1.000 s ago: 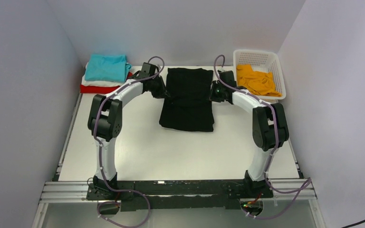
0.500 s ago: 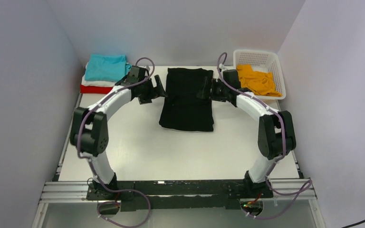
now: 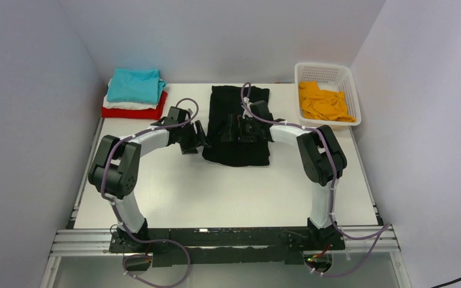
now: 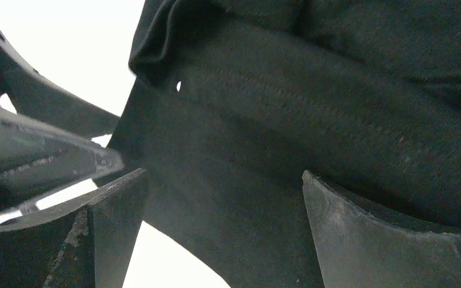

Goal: Fold and stack the t-shirts
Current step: Fold the folded rectangular tshirt in 1/3 of the way

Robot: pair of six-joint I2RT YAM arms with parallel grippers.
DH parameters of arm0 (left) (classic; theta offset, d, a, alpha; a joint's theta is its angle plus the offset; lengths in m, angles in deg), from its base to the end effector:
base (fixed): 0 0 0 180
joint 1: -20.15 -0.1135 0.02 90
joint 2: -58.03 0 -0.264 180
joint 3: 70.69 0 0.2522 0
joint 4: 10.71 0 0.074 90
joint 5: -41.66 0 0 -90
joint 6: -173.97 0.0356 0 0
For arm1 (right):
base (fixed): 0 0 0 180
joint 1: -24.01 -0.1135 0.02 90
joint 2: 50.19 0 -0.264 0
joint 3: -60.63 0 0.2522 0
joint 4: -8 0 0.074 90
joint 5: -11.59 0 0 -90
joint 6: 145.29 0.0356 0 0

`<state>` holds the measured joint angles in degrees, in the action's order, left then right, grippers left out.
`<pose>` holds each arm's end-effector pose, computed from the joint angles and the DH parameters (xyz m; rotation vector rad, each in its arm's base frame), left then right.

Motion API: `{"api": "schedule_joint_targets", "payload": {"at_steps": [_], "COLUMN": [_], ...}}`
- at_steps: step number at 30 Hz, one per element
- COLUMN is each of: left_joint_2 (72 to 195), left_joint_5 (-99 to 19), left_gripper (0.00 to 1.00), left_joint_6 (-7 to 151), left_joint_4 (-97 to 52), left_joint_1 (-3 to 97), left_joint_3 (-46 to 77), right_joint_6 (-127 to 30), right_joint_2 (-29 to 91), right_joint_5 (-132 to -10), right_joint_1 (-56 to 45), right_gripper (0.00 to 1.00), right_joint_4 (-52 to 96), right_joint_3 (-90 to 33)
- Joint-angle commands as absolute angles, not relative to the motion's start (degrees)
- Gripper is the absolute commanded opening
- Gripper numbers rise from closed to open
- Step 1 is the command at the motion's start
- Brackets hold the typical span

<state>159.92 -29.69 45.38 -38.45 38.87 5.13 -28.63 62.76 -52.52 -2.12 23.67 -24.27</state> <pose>0.3416 -0.1278 0.1741 -0.3146 2.6138 -0.7907 0.3722 0.1999 0.1647 -0.2282 2.4392 0.9652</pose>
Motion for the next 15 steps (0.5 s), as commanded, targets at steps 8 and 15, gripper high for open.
{"api": "schedule_joint_targets", "payload": {"at_steps": [8, 15], "left_joint_2": [167.1, 170.4], "left_joint_5": [-31.2, -32.7], "left_gripper": [0.49, 0.42], "left_joint_6": [47.6, 48.2], "left_joint_4": [-41.5, -43.2], "left_joint_1": [40.8, 40.8], "left_joint_3": [8.0, 11.4], "right_joint_6": [-25.6, -28.4], "right_joint_2": [71.4, 78.3], "right_joint_5": [-52.8, -54.4], "right_joint_1": [1.9, 4.7], "right_gripper": [1.0, 1.0], "right_joint_4": [18.4, 19.3], "right_joint_3": [-38.9, -48.3]}}
